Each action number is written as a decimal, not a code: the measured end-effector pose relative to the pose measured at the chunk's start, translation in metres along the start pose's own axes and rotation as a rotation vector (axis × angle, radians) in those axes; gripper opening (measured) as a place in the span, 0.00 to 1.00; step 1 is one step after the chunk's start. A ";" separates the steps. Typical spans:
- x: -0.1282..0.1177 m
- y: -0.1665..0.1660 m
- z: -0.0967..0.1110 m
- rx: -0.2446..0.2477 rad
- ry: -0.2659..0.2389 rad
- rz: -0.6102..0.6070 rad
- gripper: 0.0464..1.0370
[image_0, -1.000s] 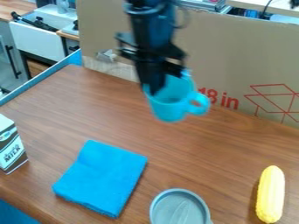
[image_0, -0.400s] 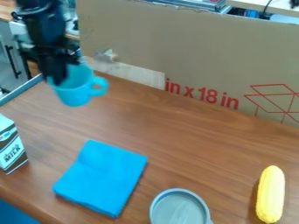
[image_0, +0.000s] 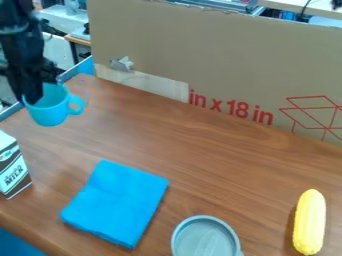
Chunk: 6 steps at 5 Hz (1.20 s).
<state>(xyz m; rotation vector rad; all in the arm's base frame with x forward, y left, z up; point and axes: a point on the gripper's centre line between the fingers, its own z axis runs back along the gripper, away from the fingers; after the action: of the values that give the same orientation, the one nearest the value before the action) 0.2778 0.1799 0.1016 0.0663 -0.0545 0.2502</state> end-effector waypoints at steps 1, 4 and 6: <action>0.011 0.004 -0.024 -0.003 0.020 0.022 0.05; 0.026 0.005 -0.060 -0.060 0.028 0.151 0.07; 0.023 0.005 -0.023 -0.084 0.034 0.220 0.55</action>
<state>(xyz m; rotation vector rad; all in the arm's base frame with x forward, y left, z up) 0.2998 0.1922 0.0801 -0.0279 -0.0387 0.4680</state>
